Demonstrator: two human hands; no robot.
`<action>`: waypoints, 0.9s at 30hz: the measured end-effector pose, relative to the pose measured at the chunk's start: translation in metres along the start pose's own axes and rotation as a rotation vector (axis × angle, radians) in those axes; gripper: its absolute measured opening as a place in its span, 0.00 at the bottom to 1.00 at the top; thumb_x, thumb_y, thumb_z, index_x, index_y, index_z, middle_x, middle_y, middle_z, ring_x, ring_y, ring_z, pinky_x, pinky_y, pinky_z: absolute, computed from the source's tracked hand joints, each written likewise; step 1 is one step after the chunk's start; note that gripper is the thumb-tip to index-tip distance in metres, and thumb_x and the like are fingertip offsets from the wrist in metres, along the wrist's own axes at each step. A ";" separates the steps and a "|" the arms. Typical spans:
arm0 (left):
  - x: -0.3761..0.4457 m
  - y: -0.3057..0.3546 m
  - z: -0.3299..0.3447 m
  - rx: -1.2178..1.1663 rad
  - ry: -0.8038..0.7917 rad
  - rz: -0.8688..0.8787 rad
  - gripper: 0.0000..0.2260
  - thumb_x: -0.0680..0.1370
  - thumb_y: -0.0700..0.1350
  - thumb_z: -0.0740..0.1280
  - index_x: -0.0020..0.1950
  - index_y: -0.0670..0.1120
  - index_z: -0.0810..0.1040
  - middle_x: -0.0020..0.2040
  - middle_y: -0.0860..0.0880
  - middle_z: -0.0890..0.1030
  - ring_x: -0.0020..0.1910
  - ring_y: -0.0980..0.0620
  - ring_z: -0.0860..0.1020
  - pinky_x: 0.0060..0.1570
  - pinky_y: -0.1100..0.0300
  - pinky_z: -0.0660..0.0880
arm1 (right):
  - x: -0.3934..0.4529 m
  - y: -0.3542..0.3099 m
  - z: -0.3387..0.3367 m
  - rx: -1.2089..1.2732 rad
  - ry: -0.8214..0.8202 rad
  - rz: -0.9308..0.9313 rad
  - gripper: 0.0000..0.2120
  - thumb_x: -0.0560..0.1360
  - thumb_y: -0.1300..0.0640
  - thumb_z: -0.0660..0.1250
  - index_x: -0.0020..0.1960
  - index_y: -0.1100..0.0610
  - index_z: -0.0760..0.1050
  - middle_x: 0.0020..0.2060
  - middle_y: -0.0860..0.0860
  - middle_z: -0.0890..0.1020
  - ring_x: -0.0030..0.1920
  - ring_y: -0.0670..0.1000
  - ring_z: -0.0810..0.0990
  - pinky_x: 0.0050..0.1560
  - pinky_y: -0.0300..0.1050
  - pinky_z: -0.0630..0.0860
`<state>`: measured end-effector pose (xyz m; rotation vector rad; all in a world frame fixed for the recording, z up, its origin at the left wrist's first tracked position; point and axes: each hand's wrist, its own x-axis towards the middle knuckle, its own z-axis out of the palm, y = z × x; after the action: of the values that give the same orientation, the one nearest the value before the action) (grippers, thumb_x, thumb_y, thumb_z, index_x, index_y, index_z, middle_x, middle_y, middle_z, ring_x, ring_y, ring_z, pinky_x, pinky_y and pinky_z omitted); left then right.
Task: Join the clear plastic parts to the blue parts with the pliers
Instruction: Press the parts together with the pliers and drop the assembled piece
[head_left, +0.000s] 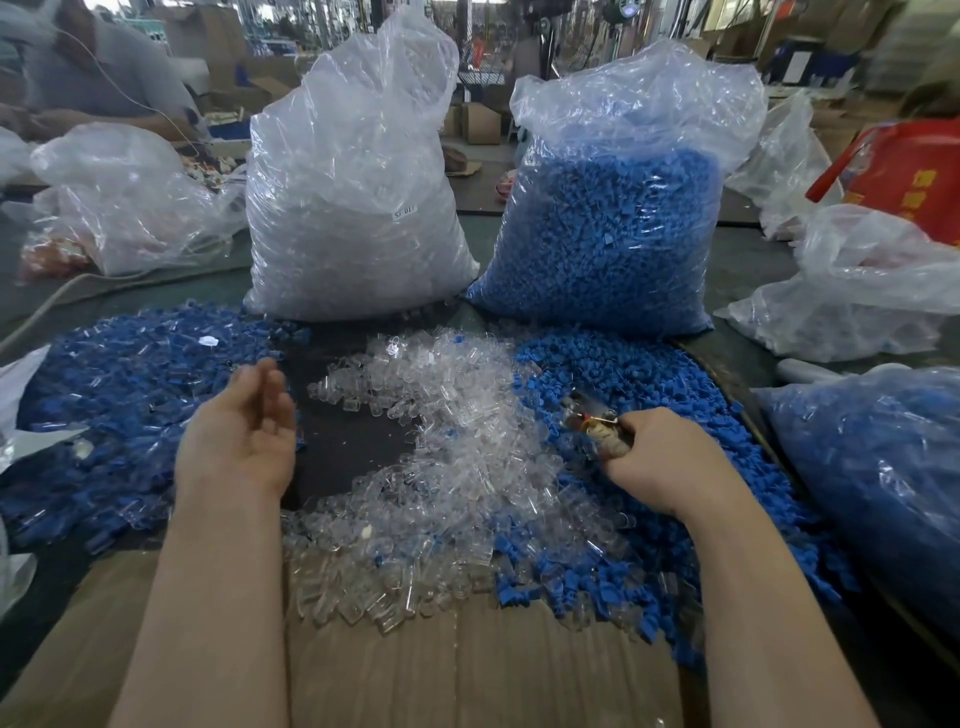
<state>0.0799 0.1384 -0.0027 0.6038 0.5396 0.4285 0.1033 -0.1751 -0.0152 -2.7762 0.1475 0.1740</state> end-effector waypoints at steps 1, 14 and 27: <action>-0.002 -0.002 0.007 0.156 -0.017 -0.008 0.04 0.81 0.40 0.65 0.49 0.48 0.77 0.37 0.54 0.84 0.35 0.62 0.80 0.38 0.70 0.76 | 0.000 -0.001 0.001 -0.010 -0.015 -0.001 0.04 0.72 0.55 0.66 0.40 0.54 0.73 0.34 0.53 0.79 0.35 0.54 0.77 0.33 0.45 0.71; -0.005 -0.055 0.014 1.755 -0.408 0.392 0.12 0.77 0.41 0.69 0.59 0.52 0.81 0.51 0.53 0.82 0.46 0.55 0.78 0.46 0.60 0.73 | -0.005 -0.011 0.007 -0.077 0.065 0.006 0.06 0.72 0.53 0.67 0.43 0.51 0.70 0.38 0.50 0.77 0.39 0.54 0.76 0.35 0.45 0.70; -0.006 -0.062 0.011 1.712 -0.309 0.493 0.04 0.79 0.46 0.69 0.44 0.53 0.80 0.40 0.57 0.79 0.37 0.59 0.75 0.32 0.64 0.68 | -0.007 -0.014 0.011 -0.081 0.049 0.042 0.09 0.75 0.54 0.66 0.40 0.53 0.67 0.36 0.51 0.75 0.34 0.51 0.73 0.30 0.43 0.63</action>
<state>0.0956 0.0843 -0.0321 2.4379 0.3455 0.2282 0.0975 -0.1574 -0.0194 -2.8604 0.2164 0.1258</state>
